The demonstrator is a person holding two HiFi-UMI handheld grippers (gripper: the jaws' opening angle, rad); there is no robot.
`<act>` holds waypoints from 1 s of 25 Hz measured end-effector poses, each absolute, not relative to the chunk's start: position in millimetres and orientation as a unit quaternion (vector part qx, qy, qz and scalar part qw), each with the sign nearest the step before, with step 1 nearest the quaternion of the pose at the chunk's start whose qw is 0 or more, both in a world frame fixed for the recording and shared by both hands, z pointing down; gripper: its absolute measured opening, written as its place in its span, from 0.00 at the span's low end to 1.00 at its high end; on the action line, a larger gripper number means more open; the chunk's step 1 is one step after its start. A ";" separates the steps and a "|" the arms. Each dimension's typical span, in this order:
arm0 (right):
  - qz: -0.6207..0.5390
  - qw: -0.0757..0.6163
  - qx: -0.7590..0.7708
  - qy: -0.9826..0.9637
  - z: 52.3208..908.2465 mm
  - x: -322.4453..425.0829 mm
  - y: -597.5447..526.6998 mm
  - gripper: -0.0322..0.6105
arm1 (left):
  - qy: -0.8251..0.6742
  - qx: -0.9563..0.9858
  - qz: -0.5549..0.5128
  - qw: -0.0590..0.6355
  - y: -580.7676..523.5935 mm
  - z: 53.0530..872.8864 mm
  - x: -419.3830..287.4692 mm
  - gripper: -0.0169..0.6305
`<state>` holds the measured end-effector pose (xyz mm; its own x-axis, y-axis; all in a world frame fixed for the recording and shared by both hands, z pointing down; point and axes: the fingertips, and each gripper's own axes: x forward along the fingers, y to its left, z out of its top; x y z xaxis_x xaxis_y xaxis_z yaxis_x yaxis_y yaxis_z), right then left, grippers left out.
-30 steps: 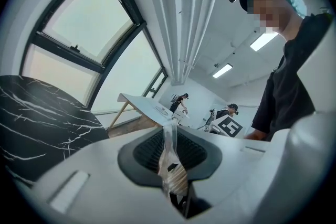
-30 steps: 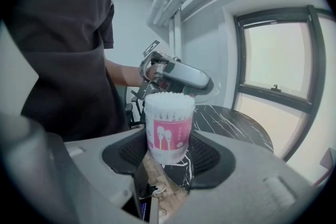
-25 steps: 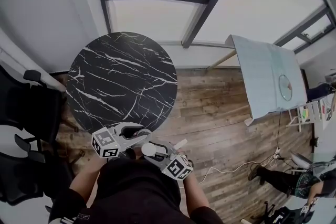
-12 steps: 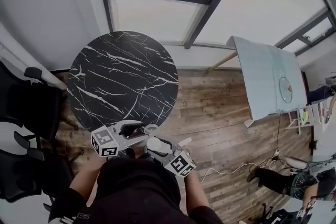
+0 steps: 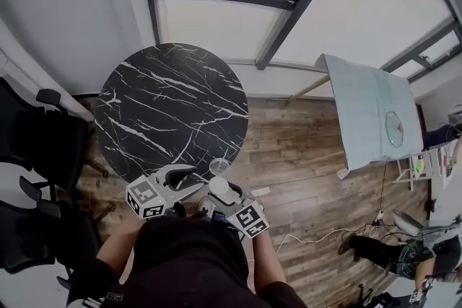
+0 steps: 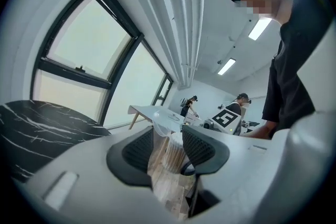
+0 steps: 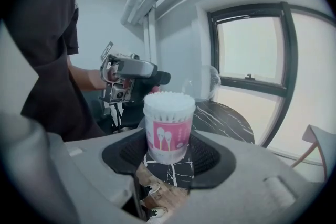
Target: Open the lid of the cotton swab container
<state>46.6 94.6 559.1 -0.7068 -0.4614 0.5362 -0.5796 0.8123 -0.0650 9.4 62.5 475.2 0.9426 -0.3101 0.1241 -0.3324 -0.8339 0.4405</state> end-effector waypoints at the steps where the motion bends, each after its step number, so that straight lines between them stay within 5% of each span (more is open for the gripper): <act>1: 0.119 0.255 0.289 -0.915 558.8 47.0 91.7 0.43 | -0.175 0.957 0.025 0.228 61.5 475.8 8.1 0.30; 25: 0.160 0.237 0.350 -0.892 562.2 44.2 66.9 0.43 | -0.289 0.942 0.026 0.169 50.9 484.3 -17.3 0.03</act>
